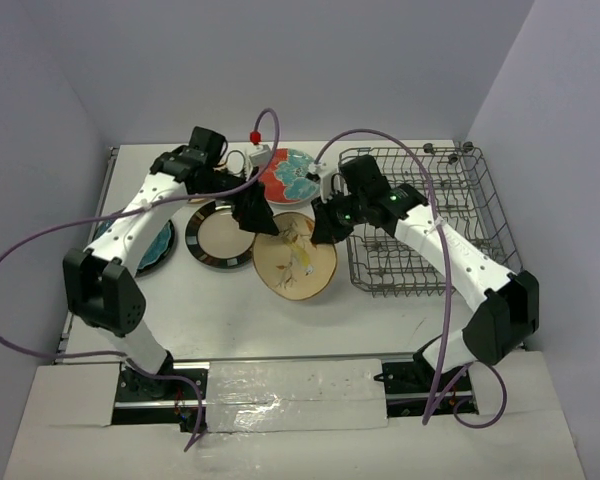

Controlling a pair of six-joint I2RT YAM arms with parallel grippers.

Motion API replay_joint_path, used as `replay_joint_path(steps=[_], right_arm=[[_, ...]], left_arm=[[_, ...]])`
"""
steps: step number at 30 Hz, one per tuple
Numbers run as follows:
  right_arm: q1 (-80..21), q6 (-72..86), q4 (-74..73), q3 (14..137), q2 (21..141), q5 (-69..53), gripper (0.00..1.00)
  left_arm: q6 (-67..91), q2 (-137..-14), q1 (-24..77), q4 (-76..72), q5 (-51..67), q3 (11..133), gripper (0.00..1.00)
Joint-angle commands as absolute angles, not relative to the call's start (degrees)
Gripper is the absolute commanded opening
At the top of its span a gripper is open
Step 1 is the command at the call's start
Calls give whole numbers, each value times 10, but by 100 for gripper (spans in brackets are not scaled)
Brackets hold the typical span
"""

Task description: Load the plates into the dish rack

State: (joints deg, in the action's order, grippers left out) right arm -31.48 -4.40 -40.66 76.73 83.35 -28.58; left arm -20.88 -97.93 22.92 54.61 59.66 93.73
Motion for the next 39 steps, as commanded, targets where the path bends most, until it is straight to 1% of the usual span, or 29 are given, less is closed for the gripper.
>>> replay_joint_path(steps=[1,3,6,7,8,9,11,12,13,15,18,22,27,34,39], right_arm=[[-288,22,-346,781,753,-174,0],[-255,33,-347,785,735,-138,0],[-211,64,-358,798,697,-90,0],[-205,70,-364,804,684,-71,0],[-200,78,-371,813,679,-45,0],[-198,89,-375,817,670,22,0],[-198,100,-391,831,670,101,0],[-199,112,-401,839,685,192,0],[-202,112,-416,851,696,229,0],[-205,89,-455,879,737,299,0],[-229,73,-484,897,783,368,0],[-237,69,-497,919,834,417,0],[-244,50,-502,939,875,427,0],[-270,41,-498,940,911,425,0],[-285,43,-497,942,937,449,0]], left_arm=[[-62,-894,193,398,553,897,99],[0,-856,150,334,534,878,99],[75,-821,113,291,495,865,99],[88,-816,110,291,436,868,99],[100,-811,110,296,408,873,99],[104,-809,109,304,387,879,99],[124,-798,109,299,328,873,99],[133,-794,109,284,303,859,99],[140,-789,109,279,252,851,99],[146,-787,109,275,216,844,99],[141,-809,110,302,172,858,99],[139,-815,108,312,150,855,99],[136,-793,108,287,132,814,99],[127,-791,106,280,110,788,99],[127,-799,100,279,105,780,99]])
